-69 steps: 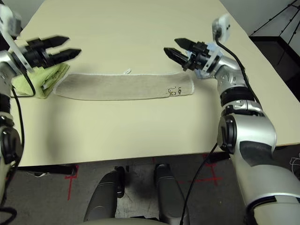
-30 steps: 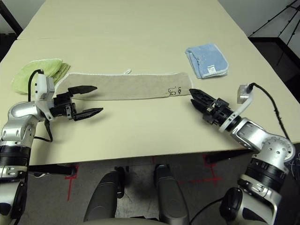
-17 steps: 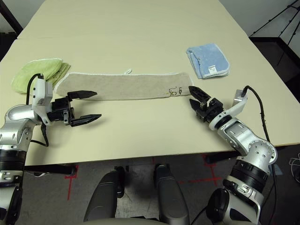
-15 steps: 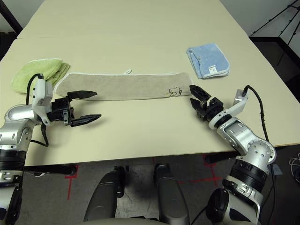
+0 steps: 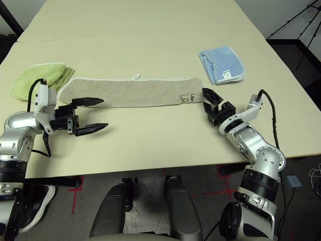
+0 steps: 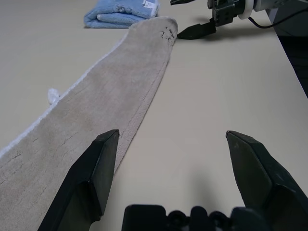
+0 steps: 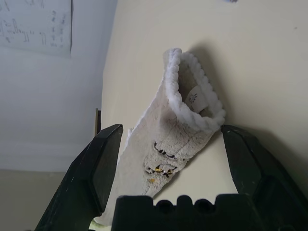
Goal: Fold the towel and set it aside.
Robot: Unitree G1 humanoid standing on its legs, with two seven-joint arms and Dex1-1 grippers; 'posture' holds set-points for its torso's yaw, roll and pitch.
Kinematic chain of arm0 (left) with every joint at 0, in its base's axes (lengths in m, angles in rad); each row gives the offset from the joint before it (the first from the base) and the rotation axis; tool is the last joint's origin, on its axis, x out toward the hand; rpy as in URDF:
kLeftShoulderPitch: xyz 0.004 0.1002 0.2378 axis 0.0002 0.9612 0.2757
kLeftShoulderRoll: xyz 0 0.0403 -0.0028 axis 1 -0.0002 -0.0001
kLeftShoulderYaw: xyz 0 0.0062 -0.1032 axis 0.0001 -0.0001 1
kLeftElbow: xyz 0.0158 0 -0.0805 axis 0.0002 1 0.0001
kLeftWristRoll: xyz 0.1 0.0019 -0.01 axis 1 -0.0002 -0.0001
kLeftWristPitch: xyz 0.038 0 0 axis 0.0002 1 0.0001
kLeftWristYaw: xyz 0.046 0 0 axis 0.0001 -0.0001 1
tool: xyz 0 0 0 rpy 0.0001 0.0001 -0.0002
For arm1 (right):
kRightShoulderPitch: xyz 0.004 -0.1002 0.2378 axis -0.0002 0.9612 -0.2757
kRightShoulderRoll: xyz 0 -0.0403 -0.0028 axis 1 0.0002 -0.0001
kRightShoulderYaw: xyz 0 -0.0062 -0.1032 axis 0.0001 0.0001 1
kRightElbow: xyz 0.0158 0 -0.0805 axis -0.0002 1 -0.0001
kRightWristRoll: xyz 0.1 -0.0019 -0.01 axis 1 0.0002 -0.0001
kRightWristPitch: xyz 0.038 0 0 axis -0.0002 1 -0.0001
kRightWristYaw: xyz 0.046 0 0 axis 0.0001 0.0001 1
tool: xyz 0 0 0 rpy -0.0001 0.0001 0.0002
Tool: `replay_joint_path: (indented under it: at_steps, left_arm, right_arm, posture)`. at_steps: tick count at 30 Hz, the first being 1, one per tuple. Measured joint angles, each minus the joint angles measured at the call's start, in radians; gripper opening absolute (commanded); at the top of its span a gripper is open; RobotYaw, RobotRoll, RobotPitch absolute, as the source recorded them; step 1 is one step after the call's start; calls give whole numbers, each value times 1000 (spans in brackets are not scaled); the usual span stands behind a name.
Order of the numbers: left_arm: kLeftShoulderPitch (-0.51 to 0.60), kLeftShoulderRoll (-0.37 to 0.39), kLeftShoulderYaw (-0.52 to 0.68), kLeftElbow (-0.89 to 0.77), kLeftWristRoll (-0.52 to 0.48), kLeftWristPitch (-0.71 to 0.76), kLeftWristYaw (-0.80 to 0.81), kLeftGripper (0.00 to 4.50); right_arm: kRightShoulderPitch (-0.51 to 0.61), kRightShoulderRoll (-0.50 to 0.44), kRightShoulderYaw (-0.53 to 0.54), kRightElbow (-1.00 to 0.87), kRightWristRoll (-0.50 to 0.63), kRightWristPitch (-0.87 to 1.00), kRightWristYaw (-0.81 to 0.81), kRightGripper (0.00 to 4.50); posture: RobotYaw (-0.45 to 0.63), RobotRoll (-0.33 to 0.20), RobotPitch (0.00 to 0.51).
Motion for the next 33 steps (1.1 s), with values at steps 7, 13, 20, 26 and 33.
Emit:
replay_joint_path:
  at_steps: [7,13,20,26,33]
  left_arm:
    - [0,2,-2,0,1,0,-1,4500]
    - [1,5,-3,-1,1,0,-2,4500]
    - [8,15,-4,-4,1,2,-2,4500]
    - [8,19,-12,-10,0,7,-2,4500]
    - [10,22,-13,-11,0,11,-9,4500]
  right_arm:
    - [12,11,25,11,-1,-35,-23,2435]
    - [8,11,31,-3,14,-57,-20,199]
    - [13,9,35,-6,16,-82,-19,12]
    - [32,-13,38,-11,45,-75,-22,511]
    - [96,-29,37,-29,121,-35,-85,2998]
  posture:
    - [-27,0,214]
    - [-27,0,213]
    - [-29,0,213]
    - [-33,0,213]
    - [-32,0,213]
